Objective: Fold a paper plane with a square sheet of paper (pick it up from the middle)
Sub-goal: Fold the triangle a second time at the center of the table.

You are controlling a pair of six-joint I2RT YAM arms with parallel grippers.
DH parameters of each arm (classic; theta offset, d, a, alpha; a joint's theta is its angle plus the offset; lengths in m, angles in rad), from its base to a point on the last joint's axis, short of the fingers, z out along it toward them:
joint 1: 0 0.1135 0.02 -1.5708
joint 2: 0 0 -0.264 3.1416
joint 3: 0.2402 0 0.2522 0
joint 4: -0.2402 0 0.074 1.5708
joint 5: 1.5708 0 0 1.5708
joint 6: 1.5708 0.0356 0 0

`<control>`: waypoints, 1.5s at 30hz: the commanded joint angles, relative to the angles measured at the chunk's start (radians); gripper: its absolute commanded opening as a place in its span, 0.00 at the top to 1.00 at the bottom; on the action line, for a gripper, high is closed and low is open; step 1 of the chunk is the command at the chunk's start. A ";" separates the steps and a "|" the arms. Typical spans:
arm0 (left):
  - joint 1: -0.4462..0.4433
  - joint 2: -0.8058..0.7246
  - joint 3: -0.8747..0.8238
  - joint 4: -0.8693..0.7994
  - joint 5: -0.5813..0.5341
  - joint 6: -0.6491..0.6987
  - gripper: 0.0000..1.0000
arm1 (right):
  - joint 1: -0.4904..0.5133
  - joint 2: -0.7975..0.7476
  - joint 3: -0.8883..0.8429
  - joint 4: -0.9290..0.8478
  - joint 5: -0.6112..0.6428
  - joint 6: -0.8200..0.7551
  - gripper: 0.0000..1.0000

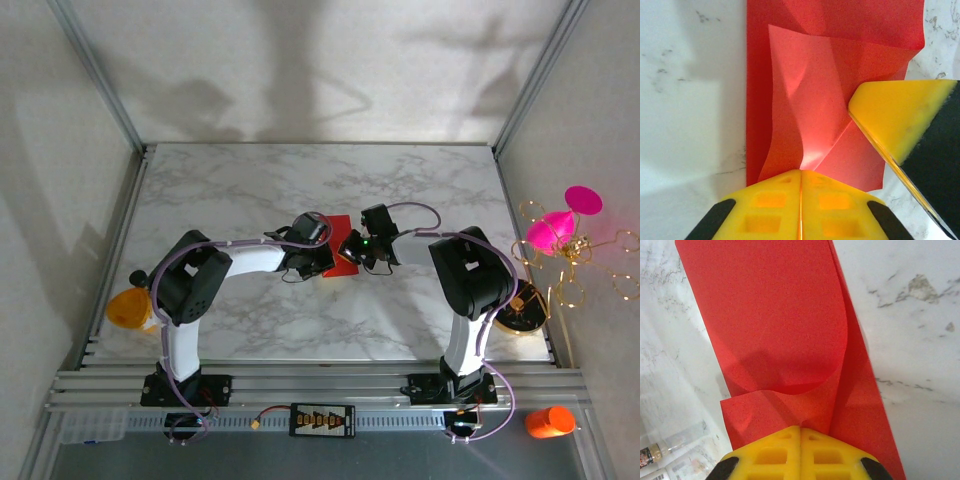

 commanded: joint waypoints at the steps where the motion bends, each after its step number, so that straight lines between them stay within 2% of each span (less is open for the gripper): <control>1: 0.007 0.012 -0.020 -0.032 -0.039 0.012 0.92 | -0.008 0.056 -0.029 -0.126 0.079 0.000 1.00; 14: 0.010 0.018 -0.033 -0.042 -0.050 0.013 0.92 | -0.007 0.044 -0.023 -0.117 0.072 -0.016 0.99; 23: 0.010 0.016 -0.044 -0.055 -0.045 0.014 0.93 | -0.019 -0.085 0.065 -0.062 -0.008 -0.246 0.99; 36: 0.010 0.019 -0.035 -0.062 -0.041 0.020 0.95 | -0.020 -0.014 0.073 -0.050 -0.134 -0.280 0.99; 45: 0.010 0.004 -0.033 -0.077 -0.041 0.030 0.95 | -0.023 0.040 0.101 -0.118 -0.062 -0.308 0.99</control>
